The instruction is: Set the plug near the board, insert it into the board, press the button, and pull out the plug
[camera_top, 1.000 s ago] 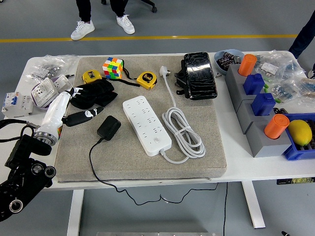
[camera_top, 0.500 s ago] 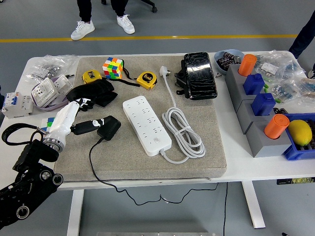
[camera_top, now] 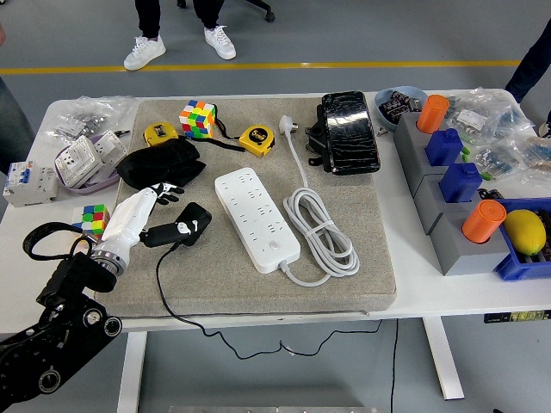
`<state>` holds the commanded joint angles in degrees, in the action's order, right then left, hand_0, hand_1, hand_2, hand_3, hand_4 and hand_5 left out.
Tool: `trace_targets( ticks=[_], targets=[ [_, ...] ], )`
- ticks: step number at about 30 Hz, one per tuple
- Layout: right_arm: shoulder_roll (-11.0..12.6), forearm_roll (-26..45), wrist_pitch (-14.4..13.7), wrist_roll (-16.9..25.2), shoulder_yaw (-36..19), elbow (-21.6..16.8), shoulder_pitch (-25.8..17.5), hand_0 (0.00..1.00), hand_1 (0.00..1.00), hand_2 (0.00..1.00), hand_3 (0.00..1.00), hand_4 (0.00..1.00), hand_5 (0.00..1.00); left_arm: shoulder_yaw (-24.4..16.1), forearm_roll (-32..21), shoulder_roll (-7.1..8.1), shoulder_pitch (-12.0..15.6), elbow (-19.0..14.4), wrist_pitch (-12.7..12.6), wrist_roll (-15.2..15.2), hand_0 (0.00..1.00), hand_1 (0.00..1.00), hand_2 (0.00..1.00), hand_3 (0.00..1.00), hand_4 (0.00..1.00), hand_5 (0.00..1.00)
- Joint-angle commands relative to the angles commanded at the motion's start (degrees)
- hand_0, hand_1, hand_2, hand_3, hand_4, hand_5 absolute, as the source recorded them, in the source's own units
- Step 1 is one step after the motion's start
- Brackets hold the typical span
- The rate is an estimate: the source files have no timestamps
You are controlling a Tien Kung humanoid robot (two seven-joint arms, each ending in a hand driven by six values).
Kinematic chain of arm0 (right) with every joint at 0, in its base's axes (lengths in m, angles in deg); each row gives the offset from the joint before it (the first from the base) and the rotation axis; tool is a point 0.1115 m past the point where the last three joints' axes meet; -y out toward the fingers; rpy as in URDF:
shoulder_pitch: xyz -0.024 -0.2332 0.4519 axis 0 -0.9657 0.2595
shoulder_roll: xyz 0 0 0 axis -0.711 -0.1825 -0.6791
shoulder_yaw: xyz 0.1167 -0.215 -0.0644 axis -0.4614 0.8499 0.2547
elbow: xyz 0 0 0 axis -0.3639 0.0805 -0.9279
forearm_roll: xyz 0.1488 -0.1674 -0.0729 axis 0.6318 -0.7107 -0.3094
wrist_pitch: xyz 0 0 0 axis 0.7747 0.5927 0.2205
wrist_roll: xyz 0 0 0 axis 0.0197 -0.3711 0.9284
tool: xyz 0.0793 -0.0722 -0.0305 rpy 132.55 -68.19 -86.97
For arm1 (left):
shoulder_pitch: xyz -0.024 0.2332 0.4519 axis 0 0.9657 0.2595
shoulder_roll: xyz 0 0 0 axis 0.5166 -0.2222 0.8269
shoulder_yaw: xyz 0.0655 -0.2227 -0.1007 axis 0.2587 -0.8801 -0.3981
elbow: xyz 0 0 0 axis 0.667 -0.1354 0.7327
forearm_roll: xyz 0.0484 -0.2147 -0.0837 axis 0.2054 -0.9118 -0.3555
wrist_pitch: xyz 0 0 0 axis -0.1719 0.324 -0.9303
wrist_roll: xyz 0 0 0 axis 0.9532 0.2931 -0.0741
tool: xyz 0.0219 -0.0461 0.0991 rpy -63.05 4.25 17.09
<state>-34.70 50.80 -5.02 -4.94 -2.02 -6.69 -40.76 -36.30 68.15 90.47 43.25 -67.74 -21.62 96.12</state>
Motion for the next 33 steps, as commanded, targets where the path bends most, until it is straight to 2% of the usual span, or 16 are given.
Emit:
trace_targets(
  ticks=[11,20,21,22,33],
  targets=[
    [0.37,0.13,-0.05,0.05,0.69,0.00,0.77,0.574,0.646,0.624,0.542,0.930,0.494,-0.27,1.02,-1.16,-0.53,1.40,-0.81,0.13,0.726,0.695,0.693,0.747,0.998,0.614],
    [0.23,0.14,-0.08,0.13,0.86,-0.05,0.18,0.574,0.646,0.624,0.542,0.930,0.494,0.14,2.86,-1.26,-0.43,2.16,-1.12,0.43,0.716,0.691,0.689,0.744,0.998,0.605],
    [0.20,0.14,-0.07,0.13,0.86,-0.05,0.20,0.574,0.646,0.624,0.542,0.930,0.494,0.26,3.27,-1.24,-0.55,2.06,-1.20,0.52,0.716,0.691,0.689,0.744,0.998,0.605],
    [0.20,0.10,-0.07,0.13,0.81,-0.07,0.21,0.574,0.646,0.624,0.542,0.929,0.494,0.37,3.63,-1.24,-0.70,2.03,-1.26,0.64,0.686,0.643,0.661,0.737,0.998,0.589],
    [0.21,0.17,-0.12,0.17,0.61,-0.08,0.18,0.574,0.646,0.624,0.542,0.929,0.494,2.68,4.96,-1.73,-2.55,3.43,-1.35,1.60,0.654,0.626,0.632,0.726,0.998,0.573]
  ],
)
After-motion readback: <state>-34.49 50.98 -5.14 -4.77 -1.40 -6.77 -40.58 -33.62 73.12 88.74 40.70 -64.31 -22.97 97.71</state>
